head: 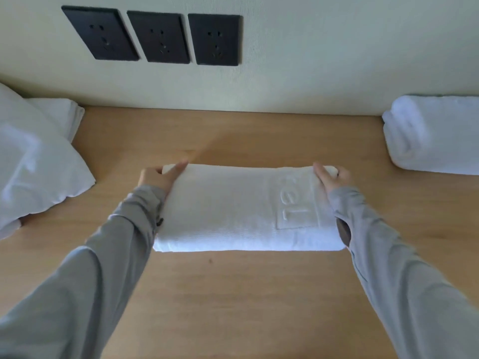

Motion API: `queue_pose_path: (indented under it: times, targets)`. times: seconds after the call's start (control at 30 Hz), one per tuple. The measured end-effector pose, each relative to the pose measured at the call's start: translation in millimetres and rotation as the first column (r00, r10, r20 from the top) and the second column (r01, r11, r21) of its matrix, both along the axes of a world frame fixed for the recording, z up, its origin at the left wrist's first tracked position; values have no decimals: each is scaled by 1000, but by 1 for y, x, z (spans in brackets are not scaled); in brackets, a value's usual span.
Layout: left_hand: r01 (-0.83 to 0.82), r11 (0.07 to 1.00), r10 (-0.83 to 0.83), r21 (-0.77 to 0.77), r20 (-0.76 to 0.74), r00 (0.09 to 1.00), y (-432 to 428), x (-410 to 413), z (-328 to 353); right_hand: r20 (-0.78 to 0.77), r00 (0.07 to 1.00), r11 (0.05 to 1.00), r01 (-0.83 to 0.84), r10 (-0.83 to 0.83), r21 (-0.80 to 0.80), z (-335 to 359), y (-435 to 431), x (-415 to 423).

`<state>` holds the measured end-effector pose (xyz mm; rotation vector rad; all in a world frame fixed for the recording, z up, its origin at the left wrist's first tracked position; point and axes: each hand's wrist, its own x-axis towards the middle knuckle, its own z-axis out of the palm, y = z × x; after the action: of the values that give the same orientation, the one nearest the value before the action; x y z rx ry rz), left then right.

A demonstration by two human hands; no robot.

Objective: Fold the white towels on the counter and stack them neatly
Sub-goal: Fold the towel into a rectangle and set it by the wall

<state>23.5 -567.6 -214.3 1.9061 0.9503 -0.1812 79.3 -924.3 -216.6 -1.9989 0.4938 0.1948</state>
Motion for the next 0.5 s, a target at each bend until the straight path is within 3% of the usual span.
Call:
queue_pose_path:
  times: [0.13,0.23,0.37,0.43,0.5]
  targets:
    - [60,972,-55,226,-29,998,-6,9,-13,-1,1000,990,18,-18,-139,-9,0,-3]
    - [52,960,-28,274,-93,995,-7,13,-20,4,1000,964,8,-7,-265,-10,5,-2]
    - [91,929,-13,359,-214,977,-16,17,-9,-31,999,808,4,-28,-589,-11,20,3]
    - [109,860,-59,499,-115,992,-21,9,4,35,999,717,5,28,-697,-10,22,0]
    - [175,721,-258,671,26,966,-39,-11,18,44,993,579,-27,108,-815,-7,21,-4]
